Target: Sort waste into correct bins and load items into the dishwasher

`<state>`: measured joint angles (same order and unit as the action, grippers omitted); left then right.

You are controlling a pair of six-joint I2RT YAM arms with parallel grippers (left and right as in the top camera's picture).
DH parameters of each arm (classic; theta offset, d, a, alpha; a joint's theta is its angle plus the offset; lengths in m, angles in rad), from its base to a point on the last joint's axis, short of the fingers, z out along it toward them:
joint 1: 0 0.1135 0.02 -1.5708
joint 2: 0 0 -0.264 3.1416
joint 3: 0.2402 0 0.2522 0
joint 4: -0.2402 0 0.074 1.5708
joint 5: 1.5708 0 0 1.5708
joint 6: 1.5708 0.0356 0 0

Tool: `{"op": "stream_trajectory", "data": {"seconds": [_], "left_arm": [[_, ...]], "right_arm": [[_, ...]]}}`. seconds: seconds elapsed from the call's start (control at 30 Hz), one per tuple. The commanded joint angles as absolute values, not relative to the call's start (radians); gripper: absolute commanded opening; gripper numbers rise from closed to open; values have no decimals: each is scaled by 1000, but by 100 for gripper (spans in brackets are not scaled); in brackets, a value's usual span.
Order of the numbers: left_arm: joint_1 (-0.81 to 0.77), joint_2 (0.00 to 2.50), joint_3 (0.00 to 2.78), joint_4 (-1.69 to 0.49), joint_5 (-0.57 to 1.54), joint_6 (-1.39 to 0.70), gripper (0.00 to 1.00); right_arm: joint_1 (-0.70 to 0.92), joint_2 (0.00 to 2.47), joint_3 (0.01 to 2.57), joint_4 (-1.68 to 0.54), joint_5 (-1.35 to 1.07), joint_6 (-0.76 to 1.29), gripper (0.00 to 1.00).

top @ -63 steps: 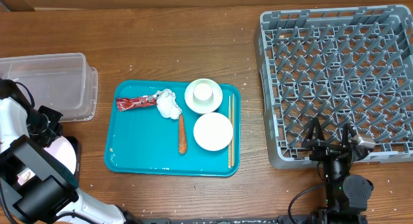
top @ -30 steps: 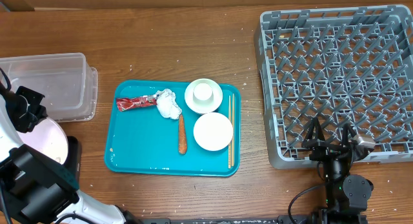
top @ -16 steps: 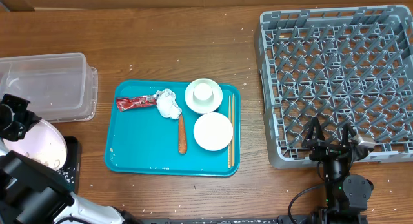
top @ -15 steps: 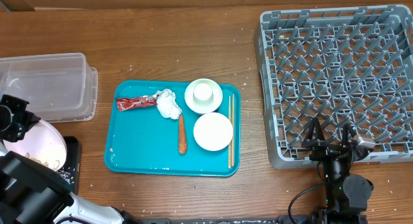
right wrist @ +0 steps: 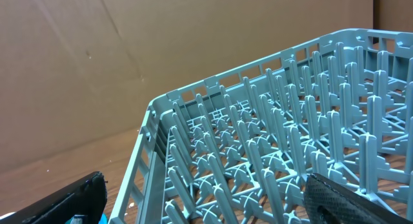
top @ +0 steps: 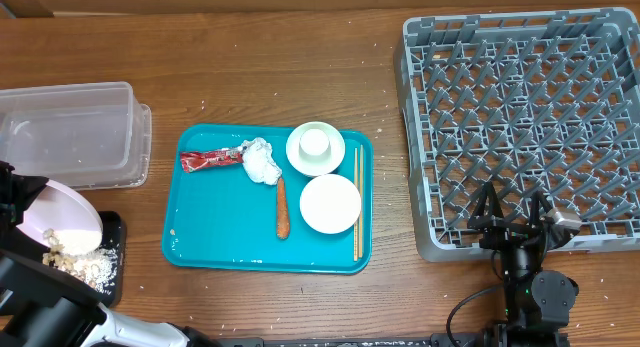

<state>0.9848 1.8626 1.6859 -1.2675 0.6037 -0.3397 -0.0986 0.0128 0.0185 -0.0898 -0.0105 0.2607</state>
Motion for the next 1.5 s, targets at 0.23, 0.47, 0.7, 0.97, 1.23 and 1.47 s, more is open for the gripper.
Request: {"op": "stream_trajectory", "data": {"seconds": [0.23, 0.47, 0.7, 0.97, 1.23, 1.47], "left_arm": [[1000, 1823, 1718, -1253, 724, -324, 4], [1033, 1822, 1718, -1280, 787, -339, 4], [1108, 1823, 1718, -1300, 812, -376, 4], [1168, 1823, 1718, -1298, 873, -313, 4], [1179, 1823, 1718, -1313, 900, -294, 4], [1187, 1823, 1718, -1291, 849, -336, 4]], "right_arm": [[-104, 3, 8, -84, -1, 254, 100], [-104, 3, 8, -84, -1, 254, 100], [-104, 3, 8, -84, -1, 254, 100], [-104, 3, 8, -84, -1, 254, 100], [-104, 3, 8, -84, -1, 254, 100], [-104, 3, 8, -84, -1, 254, 100]]}}
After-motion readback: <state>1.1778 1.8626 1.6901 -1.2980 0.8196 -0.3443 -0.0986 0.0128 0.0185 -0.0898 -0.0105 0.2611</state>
